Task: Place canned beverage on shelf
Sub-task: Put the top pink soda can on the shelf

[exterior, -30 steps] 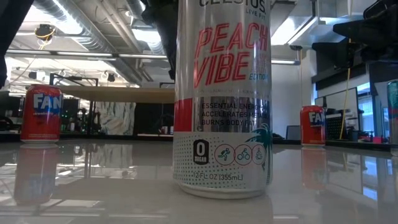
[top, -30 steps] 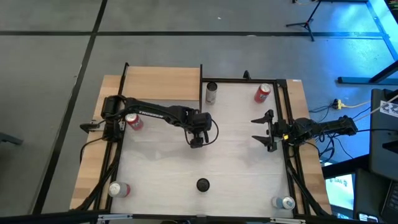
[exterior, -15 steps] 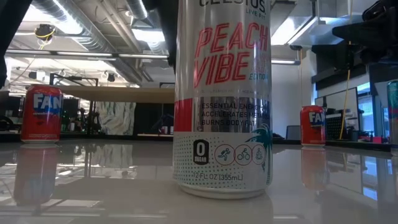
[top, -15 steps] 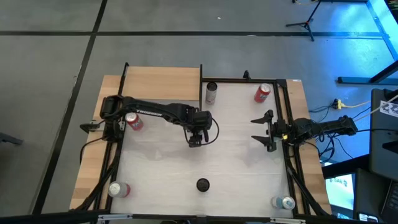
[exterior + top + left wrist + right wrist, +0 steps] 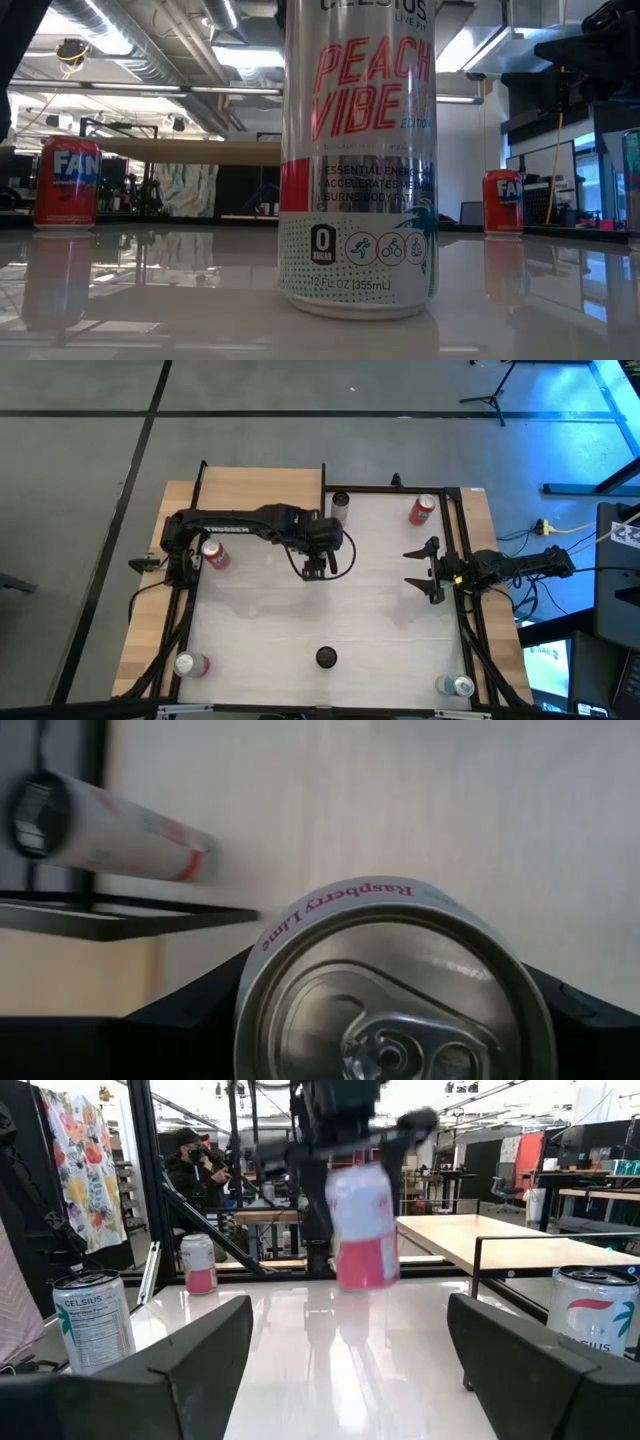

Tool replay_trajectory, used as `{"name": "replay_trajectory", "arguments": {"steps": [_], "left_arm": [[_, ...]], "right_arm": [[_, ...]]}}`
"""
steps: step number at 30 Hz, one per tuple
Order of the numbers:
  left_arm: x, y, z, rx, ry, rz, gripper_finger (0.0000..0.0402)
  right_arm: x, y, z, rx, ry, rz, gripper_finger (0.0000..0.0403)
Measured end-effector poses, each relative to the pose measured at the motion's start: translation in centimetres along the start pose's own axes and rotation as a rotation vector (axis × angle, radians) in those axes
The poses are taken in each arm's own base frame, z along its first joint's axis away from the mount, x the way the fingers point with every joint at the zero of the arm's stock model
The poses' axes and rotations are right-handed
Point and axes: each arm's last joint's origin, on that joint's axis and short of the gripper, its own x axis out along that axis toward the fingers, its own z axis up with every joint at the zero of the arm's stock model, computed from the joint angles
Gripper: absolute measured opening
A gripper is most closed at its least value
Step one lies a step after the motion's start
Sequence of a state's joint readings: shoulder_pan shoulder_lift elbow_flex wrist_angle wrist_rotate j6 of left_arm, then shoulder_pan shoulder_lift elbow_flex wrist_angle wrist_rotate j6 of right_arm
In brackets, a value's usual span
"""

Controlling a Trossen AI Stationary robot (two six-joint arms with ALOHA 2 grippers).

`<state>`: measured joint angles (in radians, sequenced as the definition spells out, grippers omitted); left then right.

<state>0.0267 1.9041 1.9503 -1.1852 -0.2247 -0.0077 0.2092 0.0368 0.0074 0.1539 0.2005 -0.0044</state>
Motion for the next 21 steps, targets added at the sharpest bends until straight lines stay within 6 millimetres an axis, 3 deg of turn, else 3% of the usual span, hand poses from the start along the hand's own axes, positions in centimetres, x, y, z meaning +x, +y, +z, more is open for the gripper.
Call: {"name": "replay_trajectory", "arguments": {"steps": [9,21], "left_arm": [[-2.9,2.9,0.3,0.003,0.007,0.082,0.0277],[-3.9,9.3,-0.3,-0.063,0.017,0.14,0.0277]], "right_arm": [[0.0,0.0,0.0,0.0,0.0,0.011,0.0333],[0.0,0.0,0.0,0.0,0.0,0.013,0.0333]]}}
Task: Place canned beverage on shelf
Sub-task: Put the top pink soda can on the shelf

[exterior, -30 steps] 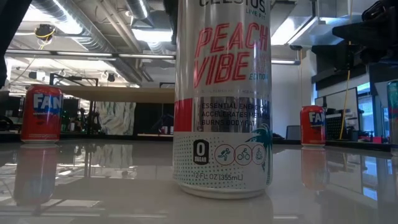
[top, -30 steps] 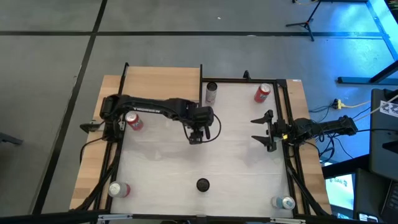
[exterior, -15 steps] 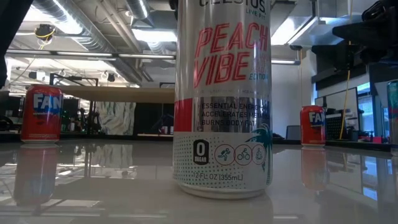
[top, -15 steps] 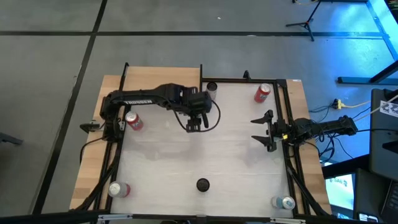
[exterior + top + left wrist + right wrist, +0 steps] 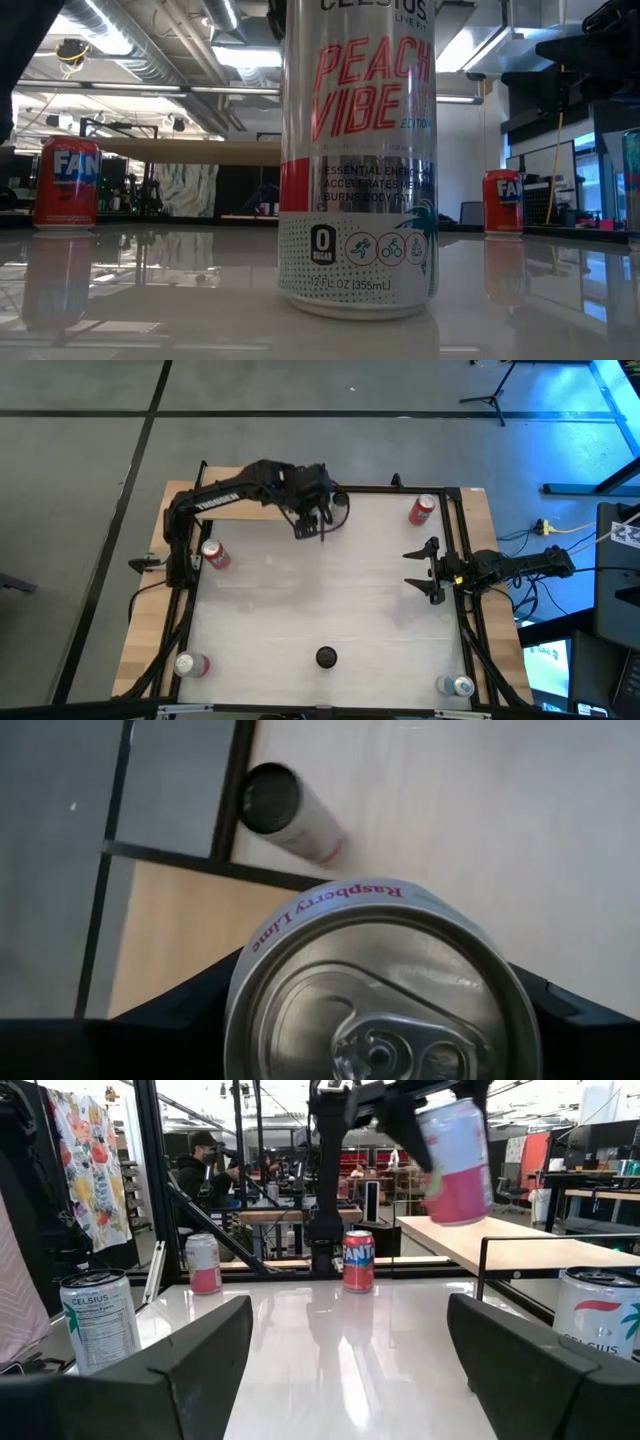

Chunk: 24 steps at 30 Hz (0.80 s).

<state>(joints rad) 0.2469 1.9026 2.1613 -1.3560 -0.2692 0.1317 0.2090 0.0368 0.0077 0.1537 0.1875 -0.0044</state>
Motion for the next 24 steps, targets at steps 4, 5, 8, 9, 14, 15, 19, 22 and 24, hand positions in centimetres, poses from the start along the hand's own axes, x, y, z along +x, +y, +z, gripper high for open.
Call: {"name": "replay_trajectory", "arguments": {"steps": [4,5,8,9,14,15,19,22,24], "left_arm": [[0.7,2.8,-0.5,-0.053,0.021,0.027,0.0278],[1.0,3.5,-0.6,-0.06,0.023,0.026,0.0278],[1.6,5.6,-0.9,-0.092,0.003,0.007,0.0278],[1.7,6.3,-1.0,-0.104,-0.007,-0.009,0.0278],[3.0,9.6,-1.6,-0.163,-0.038,-0.038,0.0278],[3.4,10.2,-1.7,-0.17,-0.028,-0.035,0.0278],[5.4,11.9,-2.3,-0.191,0.009,-0.051,0.0278],[6.8,12.8,-2.5,-0.198,0.001,-0.109,0.0278],[7.5,13.2,-2.5,-0.193,-0.008,-0.123,0.0278]], "right_arm": [[0.0,0.0,0.0,0.0,0.002,0.0,0.0333],[0.0,0.0,0.0,-0.001,0.004,0.0,0.0333],[0.0,0.0,-0.2,-0.004,0.022,-0.001,0.0333],[0.0,0.0,-0.2,-0.005,0.025,-0.001,0.0333],[0.0,0.0,-0.3,-0.006,0.027,-0.002,0.0333],[0.0,0.0,-0.3,-0.006,0.027,-0.003,0.0333],[0.0,0.0,-0.3,-0.006,0.029,-0.003,0.0333],[0.0,0.0,-0.3,-0.007,0.03,-0.003,0.0333],[0.0,0.0,-0.3,-0.009,0.03,-0.003,0.0333]]}}
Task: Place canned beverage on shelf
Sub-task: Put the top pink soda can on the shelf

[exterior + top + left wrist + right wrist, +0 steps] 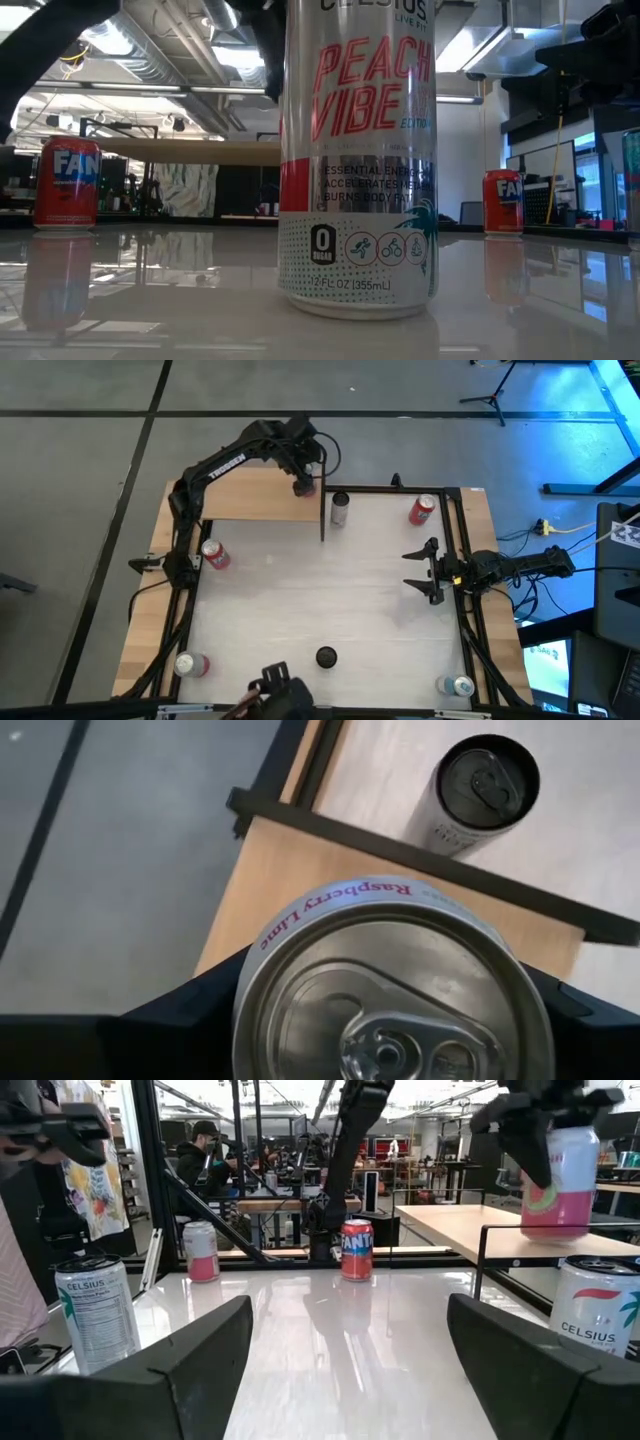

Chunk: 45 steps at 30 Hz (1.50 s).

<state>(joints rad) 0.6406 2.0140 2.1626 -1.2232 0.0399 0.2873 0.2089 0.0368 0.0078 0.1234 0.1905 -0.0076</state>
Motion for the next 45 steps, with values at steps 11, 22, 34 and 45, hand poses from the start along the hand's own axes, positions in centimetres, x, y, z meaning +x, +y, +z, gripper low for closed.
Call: {"name": "replay_trajectory", "arguments": {"steps": [11,22,34,45], "left_arm": [[0.7,2.0,-0.1,-0.004,-0.044,-0.021,0.0279],[0.7,1.9,0.3,0.005,-0.077,-0.004,0.0321],[0.7,1.9,0.4,0.005,-0.082,0.0,0.0333],[0.7,1.7,0.5,0.01,-0.069,0.044,0.0368]], "right_arm": [[0.0,0.0,-0.2,-0.002,0.016,0.0,0.0333],[0.0,0.0,-0.2,0.005,0.019,0.0,0.0333],[0.0,0.0,-0.2,0.007,0.019,0.0,0.0333],[0.0,0.0,-0.2,0.007,0.018,0.0,0.0333]]}}
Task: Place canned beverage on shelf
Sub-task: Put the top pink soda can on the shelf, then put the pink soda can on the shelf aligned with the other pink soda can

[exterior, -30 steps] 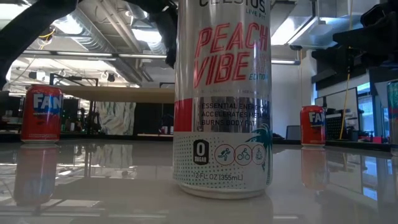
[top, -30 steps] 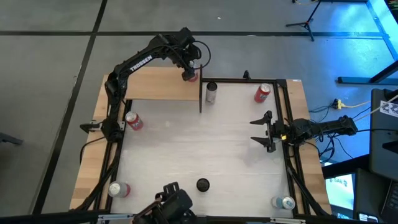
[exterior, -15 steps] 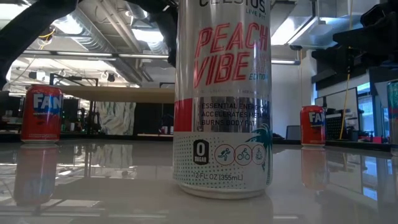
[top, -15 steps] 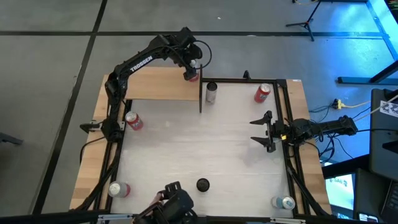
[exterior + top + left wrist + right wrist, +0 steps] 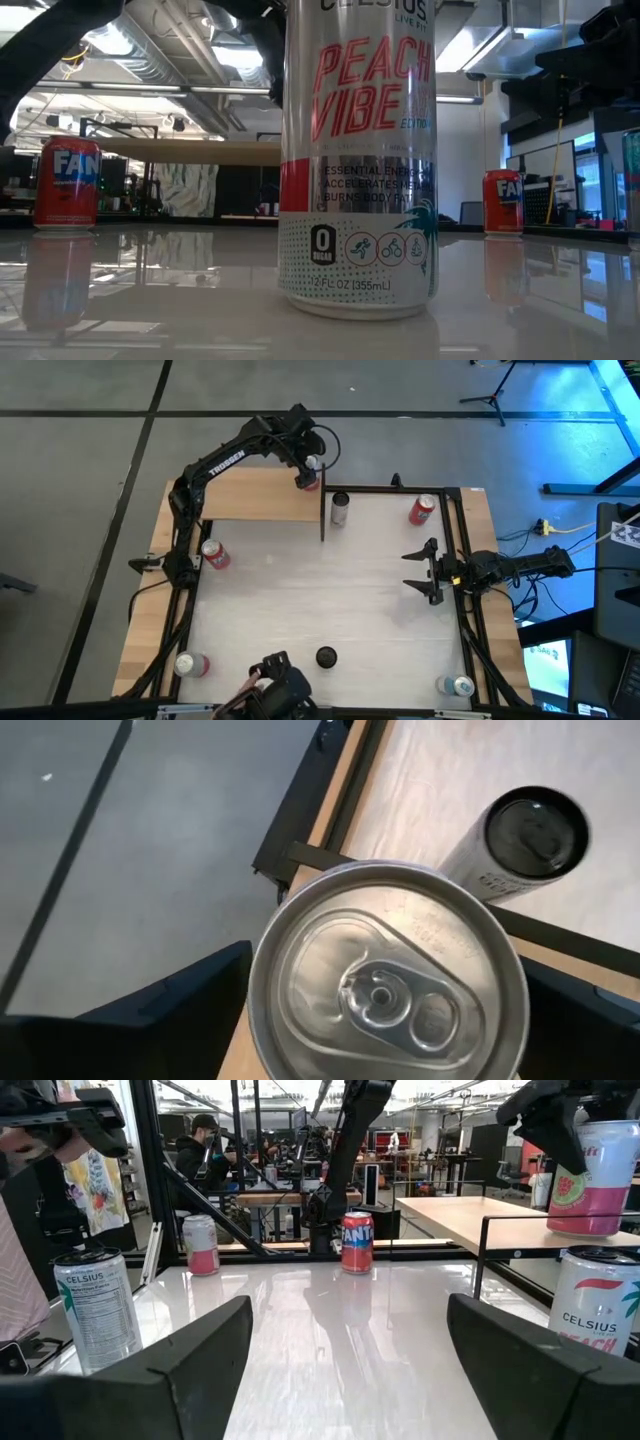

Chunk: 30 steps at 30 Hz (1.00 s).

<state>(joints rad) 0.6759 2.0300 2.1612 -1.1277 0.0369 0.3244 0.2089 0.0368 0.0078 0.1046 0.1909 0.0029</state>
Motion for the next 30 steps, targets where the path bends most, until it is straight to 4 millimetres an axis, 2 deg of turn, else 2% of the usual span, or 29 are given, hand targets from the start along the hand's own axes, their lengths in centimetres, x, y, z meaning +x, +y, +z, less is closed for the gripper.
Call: {"name": "replay_trajectory", "arguments": {"steps": [4,7,14,18,21,30], "left_arm": [[-0.1,-0.5,0.2,0.026,0.015,0.053,0.0368],[-1.0,-1.0,0.6,0.024,-0.017,0.098,0.0368],[-7.0,-2.7,2.5,0.005,-0.188,0.121,0.0368],[-9.8,-4.8,2.6,-0.023,-0.25,0.036,0.0368],[-11.1,-7.0,2.1,0.003,-0.22,-0.02,0.0368],[-11.8,-13.9,0.5,0.058,-0.027,-0.152,0.0368]], "right_arm": [[0.0,0.0,0.0,0.0,0.0,0.0,0.0333],[0.0,0.0,0.0,0.0,0.001,0.0,0.0333],[0.0,0.0,0.0,0.0,0.001,-0.009,0.0333],[0.0,-0.1,0.0,0.0,0.001,-0.026,0.0333],[0.0,-0.1,0.0,0.0,0.001,-0.027,0.0333],[0.0,-0.1,0.0,0.0,-0.002,-0.027,0.0333]]}}
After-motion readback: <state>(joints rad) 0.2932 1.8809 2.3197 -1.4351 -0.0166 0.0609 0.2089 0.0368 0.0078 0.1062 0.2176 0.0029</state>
